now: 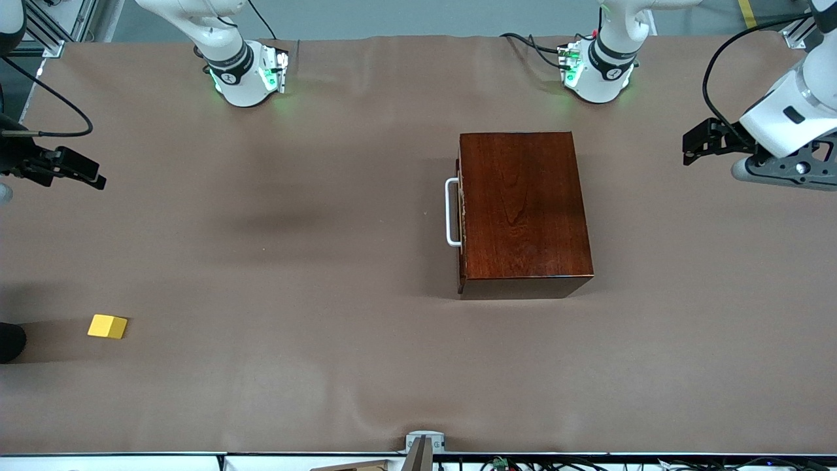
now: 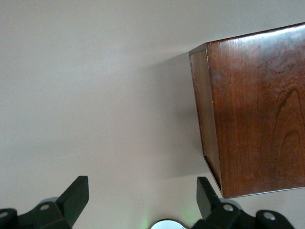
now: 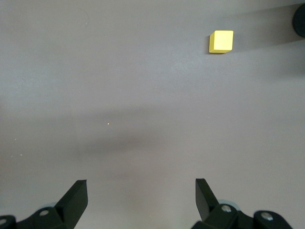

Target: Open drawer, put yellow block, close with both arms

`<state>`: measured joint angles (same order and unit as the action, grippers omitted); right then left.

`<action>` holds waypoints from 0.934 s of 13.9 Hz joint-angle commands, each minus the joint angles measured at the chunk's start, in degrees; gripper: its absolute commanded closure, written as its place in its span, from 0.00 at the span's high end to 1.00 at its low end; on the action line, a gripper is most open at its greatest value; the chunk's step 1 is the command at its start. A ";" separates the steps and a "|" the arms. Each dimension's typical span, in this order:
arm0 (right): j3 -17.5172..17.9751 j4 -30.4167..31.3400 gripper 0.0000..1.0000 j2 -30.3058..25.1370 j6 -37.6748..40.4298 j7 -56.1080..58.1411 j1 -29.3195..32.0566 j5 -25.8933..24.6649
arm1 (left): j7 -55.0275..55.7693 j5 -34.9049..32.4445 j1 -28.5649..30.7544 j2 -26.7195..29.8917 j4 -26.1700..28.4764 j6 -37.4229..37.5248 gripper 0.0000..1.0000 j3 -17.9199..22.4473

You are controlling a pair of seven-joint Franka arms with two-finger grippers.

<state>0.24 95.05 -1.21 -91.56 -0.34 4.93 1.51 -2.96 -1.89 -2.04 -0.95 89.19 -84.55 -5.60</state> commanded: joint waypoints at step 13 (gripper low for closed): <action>0.38 -0.74 1.00 -0.11 0.77 0.69 0.61 0.43 | 47.48 1.46 -26.06 -23.28 -14.21 -13.07 1.00 -2.32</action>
<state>0.25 95.01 -1.21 -91.51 -0.34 4.93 1.51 38.21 0.07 -24.30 -19.06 79.23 -94.47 -8.71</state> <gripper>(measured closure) 0.000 0.000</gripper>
